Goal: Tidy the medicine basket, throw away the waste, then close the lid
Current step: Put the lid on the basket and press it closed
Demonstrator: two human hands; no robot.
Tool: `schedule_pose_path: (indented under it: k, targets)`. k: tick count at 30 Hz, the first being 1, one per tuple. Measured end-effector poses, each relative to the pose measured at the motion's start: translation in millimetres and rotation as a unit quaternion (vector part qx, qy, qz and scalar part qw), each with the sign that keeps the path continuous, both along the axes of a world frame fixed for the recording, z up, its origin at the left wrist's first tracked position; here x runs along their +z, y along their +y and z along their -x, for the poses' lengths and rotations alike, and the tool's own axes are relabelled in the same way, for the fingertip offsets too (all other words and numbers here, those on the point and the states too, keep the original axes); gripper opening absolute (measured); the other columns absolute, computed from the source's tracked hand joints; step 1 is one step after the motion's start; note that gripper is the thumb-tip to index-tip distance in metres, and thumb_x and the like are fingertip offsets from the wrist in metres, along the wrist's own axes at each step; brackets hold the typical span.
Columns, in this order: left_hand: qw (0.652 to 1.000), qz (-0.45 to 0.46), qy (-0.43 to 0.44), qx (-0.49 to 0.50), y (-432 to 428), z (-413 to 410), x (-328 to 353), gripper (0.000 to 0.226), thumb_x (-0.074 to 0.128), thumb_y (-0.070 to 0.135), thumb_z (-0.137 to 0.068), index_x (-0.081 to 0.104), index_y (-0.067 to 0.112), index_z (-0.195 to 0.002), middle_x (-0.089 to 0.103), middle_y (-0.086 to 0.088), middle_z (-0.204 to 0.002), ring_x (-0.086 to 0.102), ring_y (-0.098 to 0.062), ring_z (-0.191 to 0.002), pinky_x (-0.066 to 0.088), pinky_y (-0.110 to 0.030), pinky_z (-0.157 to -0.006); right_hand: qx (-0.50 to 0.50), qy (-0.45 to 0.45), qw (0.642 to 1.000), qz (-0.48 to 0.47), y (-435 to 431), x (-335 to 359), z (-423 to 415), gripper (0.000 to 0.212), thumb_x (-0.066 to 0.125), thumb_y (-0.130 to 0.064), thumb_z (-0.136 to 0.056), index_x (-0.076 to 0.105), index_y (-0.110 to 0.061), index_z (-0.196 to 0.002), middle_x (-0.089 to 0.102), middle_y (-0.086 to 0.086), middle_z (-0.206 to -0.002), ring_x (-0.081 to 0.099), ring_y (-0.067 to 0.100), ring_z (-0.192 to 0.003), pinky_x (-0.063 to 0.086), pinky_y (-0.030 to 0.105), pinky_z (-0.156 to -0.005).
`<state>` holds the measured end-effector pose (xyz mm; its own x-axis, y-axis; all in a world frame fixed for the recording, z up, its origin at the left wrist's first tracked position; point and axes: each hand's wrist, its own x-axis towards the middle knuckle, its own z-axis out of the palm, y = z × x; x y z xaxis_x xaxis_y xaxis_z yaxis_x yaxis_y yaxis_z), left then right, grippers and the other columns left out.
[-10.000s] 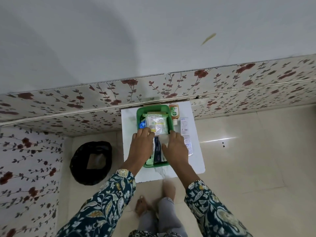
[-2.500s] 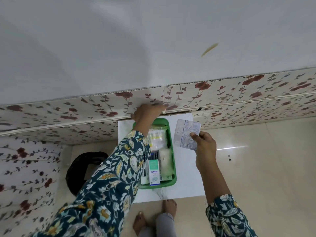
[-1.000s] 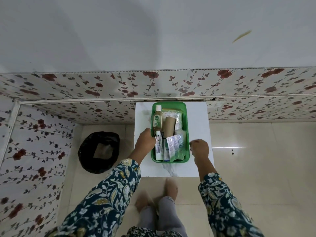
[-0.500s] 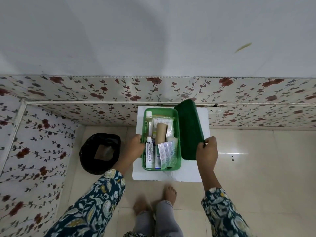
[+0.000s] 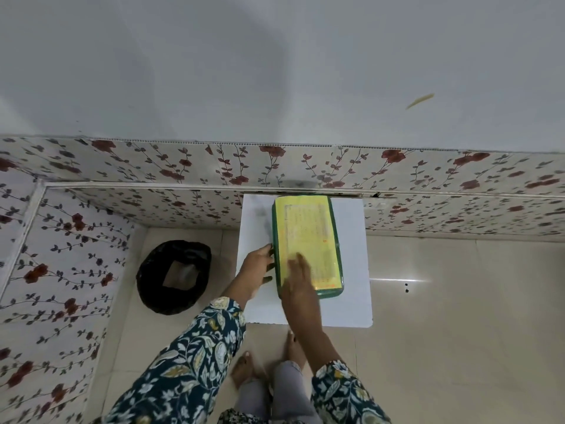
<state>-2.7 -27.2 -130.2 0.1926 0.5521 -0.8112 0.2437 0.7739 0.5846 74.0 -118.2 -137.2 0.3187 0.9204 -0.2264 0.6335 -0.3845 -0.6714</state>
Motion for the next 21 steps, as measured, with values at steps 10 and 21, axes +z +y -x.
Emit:
schedule_pose_path:
  k: [10,21]
  targets:
    - [0.985,-0.086,0.123,-0.085,-31,-12,1,0.043,0.063,0.014,-0.087,0.049,0.005,-0.127,0.058,-0.014,-0.130,0.057,-0.030,-0.114,0.048,-0.040,-0.099,-0.178,0.167,0.954,0.176,-1,11,-88,0.032,0.055,-0.008,-0.088,0.056,-0.002,-0.119,0.063,0.016,-0.113,0.058,0.030,-0.101,0.047,0.038,-0.088]
    - [0.985,-0.077,0.148,-0.031,-47,-24,-5,0.037,0.055,0.011,-0.091,0.050,0.009,-0.128,0.060,-0.013,-0.125,0.056,-0.028,-0.109,0.051,-0.039,-0.094,-0.234,0.258,0.902,0.256,5,13,-103,0.044,0.070,-0.002,-0.078,0.056,0.002,-0.119,0.059,0.014,-0.098,0.060,0.030,-0.088,0.054,0.037,-0.082]
